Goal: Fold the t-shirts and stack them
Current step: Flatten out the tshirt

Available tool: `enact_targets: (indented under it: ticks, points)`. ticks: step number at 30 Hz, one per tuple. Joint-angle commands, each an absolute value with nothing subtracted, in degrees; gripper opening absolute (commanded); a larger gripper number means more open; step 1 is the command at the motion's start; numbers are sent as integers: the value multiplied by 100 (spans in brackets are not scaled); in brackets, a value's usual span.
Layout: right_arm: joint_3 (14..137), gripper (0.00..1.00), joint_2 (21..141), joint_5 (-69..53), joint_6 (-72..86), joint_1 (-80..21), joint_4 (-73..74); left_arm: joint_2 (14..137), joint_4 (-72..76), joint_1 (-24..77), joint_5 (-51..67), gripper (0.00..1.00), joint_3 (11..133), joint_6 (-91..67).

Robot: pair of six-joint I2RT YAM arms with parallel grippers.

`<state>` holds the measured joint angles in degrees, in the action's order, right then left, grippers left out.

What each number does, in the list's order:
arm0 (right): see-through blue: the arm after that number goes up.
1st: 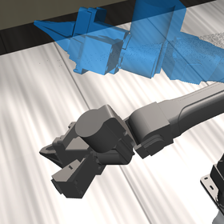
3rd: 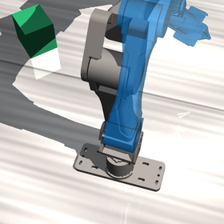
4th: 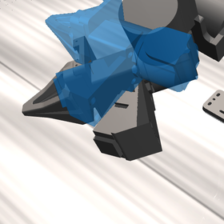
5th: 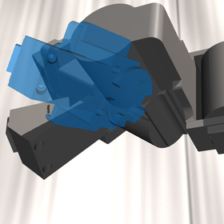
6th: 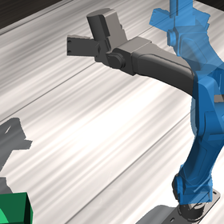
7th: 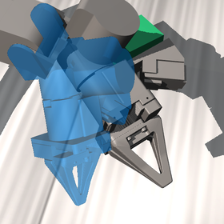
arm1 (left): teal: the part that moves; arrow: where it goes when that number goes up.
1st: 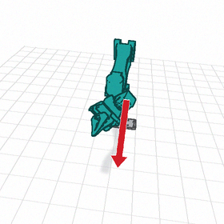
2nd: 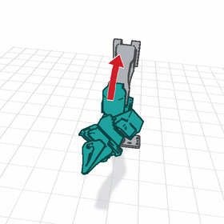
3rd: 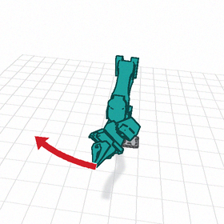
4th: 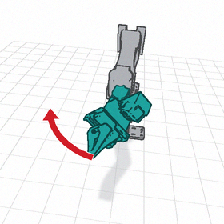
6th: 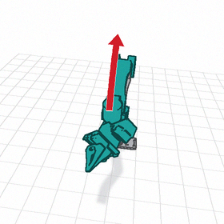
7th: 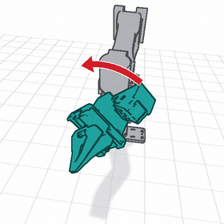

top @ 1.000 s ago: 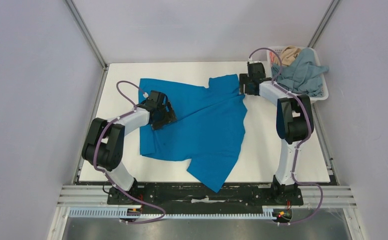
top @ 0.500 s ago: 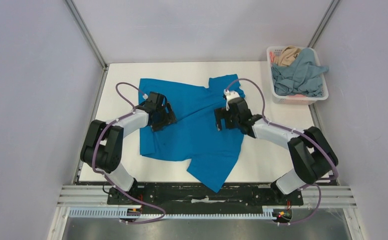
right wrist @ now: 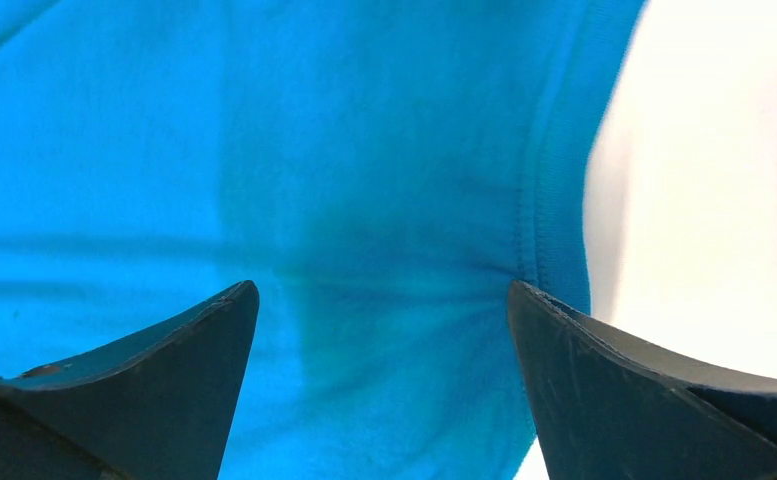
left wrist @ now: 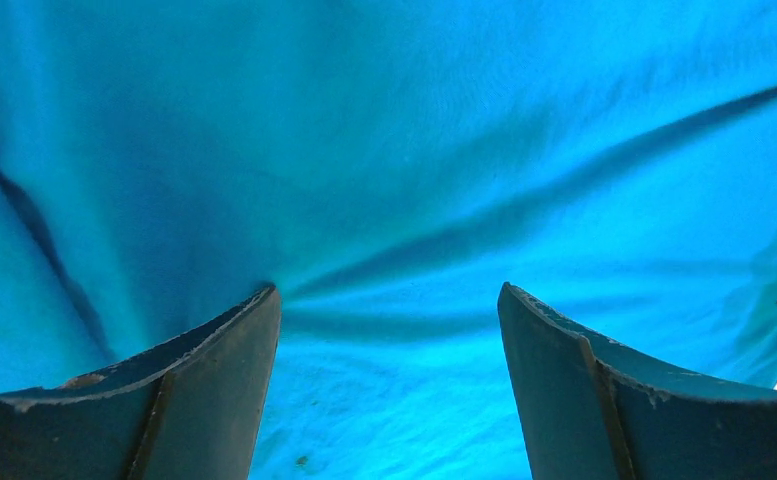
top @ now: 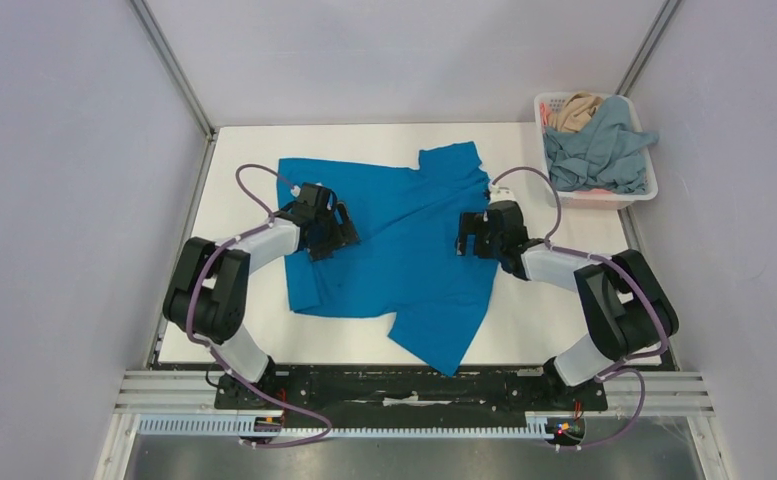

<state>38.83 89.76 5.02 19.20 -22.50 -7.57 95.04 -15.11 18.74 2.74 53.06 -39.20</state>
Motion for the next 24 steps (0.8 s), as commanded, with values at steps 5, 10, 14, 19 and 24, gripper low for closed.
enact_targets:
  ticks: [5, 10, 14, 19, 24]
  points:
    - [4110, 98, 9235, 1111, 1853, -1353, -340, 9878, -1526, 2372, 574, 86, 5771, -3951]
    - [4077, 98, 9163, 931, 1668, -1353, -372, 9501, -1975, 2855, 241, 86, 5691, -3992]
    - [4078, 98, 9158, 1076, 1591, -1353, -296, 8994, -2274, 3415, -436, 86, 5463, -4109]
    - [4026, 98, 9124, 1145, 1569, -1353, -275, 8654, -2346, 3547, -481, 86, 5165, -4188]
    - [4017, 98, 9130, 1259, 1533, -1352, -159, 8588, -2439, 3551, -354, 86, 4728, -4190]
